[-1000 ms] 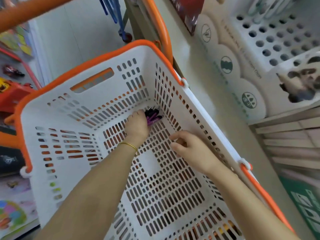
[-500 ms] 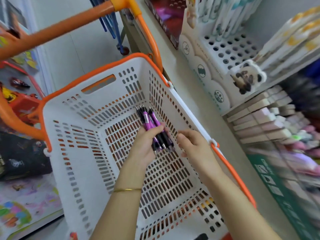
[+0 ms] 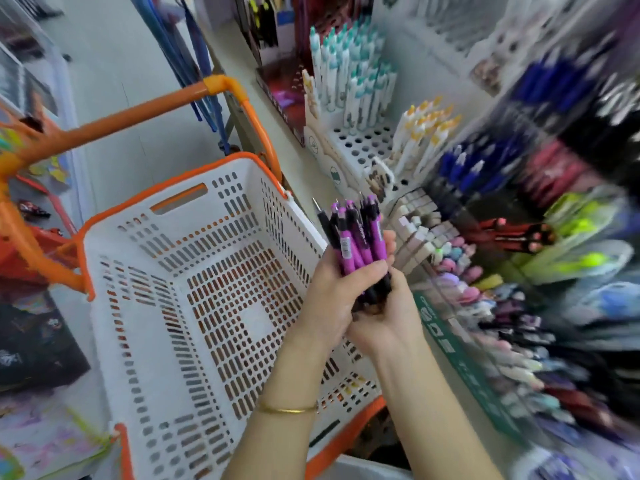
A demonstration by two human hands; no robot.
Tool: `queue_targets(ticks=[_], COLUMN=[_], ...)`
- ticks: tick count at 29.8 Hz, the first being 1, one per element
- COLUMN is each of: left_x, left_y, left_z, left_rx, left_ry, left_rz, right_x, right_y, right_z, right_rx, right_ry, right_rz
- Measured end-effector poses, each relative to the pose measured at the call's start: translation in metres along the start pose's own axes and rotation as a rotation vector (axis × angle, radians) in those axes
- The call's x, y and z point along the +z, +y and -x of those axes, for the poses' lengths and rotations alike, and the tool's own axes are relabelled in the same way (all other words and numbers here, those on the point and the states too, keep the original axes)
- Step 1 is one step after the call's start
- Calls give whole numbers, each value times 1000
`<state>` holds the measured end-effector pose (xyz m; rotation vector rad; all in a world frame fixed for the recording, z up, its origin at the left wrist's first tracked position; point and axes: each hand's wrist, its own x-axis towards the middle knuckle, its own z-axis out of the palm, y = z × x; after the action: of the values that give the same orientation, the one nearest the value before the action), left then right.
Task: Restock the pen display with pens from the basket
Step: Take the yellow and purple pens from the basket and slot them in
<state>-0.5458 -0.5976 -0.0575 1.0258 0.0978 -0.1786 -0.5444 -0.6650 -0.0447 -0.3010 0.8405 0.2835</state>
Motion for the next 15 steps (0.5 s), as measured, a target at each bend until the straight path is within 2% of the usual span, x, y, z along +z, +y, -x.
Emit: queue_targets(ticks=[4, 10, 15], left_x=[17, 24, 28], left_y=[3, 4, 5], left_z=[1, 4, 6], left_rx=[-7, -9, 67], left_ry=[-49, -71, 50], left_rz=[-100, -69, -228], right_x=[-1, 1, -2], right_y=[-14, -22, -20], right_z=[7, 16, 10], right_rx=[0, 39, 68], right_ry=[29, -29, -70], right_rz=[-40, 2, 49])
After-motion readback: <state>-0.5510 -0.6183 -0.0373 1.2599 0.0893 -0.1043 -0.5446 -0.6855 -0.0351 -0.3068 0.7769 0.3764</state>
